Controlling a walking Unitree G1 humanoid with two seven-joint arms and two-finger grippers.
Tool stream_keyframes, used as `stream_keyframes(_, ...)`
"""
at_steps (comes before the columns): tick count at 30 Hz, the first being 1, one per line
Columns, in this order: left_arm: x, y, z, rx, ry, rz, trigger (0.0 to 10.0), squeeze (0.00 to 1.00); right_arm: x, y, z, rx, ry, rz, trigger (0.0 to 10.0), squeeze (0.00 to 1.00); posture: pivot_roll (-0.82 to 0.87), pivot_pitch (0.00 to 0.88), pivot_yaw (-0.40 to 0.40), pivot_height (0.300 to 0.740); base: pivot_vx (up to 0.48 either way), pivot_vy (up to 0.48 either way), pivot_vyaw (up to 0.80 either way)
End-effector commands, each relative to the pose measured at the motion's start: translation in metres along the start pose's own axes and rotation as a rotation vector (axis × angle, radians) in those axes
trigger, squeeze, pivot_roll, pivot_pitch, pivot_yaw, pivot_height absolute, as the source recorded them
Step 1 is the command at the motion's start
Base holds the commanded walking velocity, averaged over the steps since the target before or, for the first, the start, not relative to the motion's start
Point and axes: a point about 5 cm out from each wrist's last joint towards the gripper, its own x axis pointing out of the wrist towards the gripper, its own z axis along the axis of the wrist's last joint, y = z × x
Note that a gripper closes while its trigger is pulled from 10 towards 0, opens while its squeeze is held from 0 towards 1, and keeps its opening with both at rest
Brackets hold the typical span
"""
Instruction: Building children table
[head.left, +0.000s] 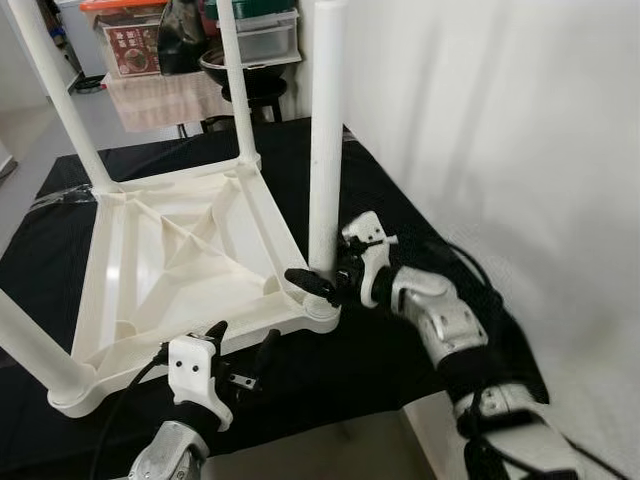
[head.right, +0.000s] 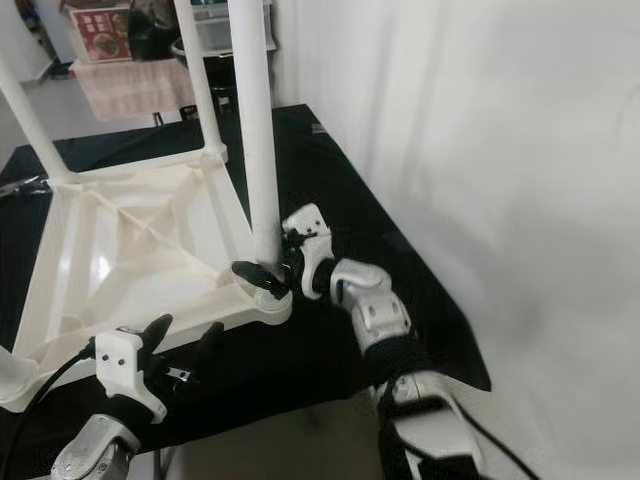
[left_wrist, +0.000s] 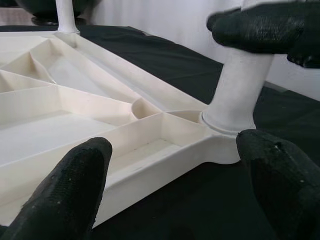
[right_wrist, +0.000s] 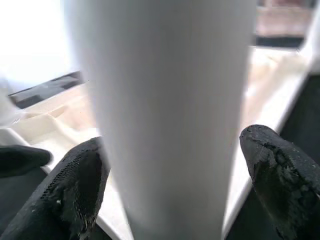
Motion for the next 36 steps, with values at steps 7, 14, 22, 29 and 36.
stream_keyframes(7,0.000,0.001,-0.004,-0.002,0.013,0.013,10.0,0.00,0.012,-0.014,0.016,0.027,0.027,0.061,0.0,0.00,0.06,0.000,-0.006,0.740,0.000,0.000,0.00)
stream_keyframes(14,-0.002,0.001,-0.004,-0.005,0.015,0.012,10.0,0.00,0.008,-0.023,0.002,0.064,0.076,-0.084,0.0,0.00,0.06,0.000,-0.009,0.740,0.000,0.000,0.00)
stream_keyframes(22,-0.004,0.003,-0.005,0.006,0.052,0.017,10.0,0.00,0.015,0.034,-0.069,0.181,0.310,-0.409,0.0,0.00,0.02,0.000,0.014,0.740,0.000,0.000,0.00)
stream_keyframes(29,0.002,0.007,-0.002,0.086,0.083,0.028,10.0,0.00,0.025,0.035,-0.059,0.169,0.243,-0.360,10.0,0.00,0.01,0.000,0.015,0.740,0.000,0.000,0.00)
stream_keyframes(36,0.006,0.016,0.001,0.108,0.082,0.129,10.0,0.00,0.023,0.034,-0.034,0.220,0.128,-0.374,10.0,1.00,0.00,0.000,0.017,0.740,0.000,0.000,0.00)
